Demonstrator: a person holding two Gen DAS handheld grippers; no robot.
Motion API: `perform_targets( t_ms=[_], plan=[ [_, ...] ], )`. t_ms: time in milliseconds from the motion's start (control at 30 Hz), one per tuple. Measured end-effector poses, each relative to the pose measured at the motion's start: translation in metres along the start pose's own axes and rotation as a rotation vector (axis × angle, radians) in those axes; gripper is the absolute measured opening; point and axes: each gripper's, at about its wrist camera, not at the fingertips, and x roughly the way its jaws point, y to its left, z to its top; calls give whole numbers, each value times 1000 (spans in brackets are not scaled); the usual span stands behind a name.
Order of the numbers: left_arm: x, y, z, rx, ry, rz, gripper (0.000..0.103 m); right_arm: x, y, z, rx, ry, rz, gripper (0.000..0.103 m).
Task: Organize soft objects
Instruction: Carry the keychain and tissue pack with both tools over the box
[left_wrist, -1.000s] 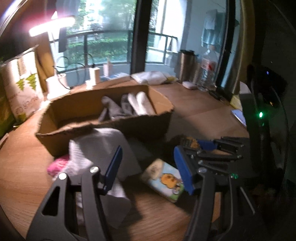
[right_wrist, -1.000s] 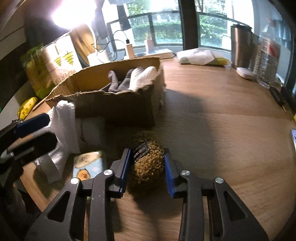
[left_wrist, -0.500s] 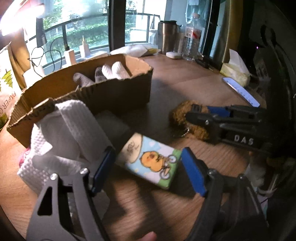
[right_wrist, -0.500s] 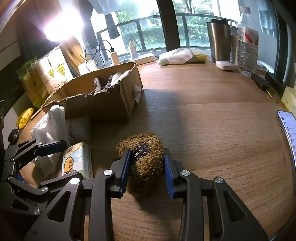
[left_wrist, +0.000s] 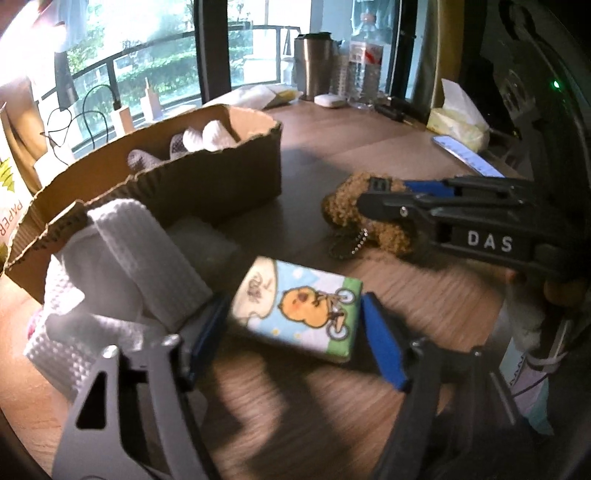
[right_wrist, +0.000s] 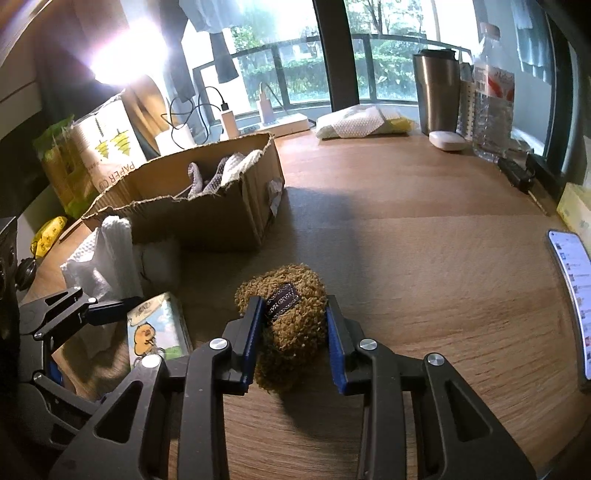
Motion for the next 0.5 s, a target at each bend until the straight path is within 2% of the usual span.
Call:
perform_targets(
  t_ms=[233, 500],
  plan=[
    [-12, 2, 2, -7, -42, -24, 71, -10, 9, 9, -23, -25, -11, 33],
    [-39, 7, 11, -28, -127, -29, 71, -28, 22, 24, -52, -72, -21, 33]
  ],
)
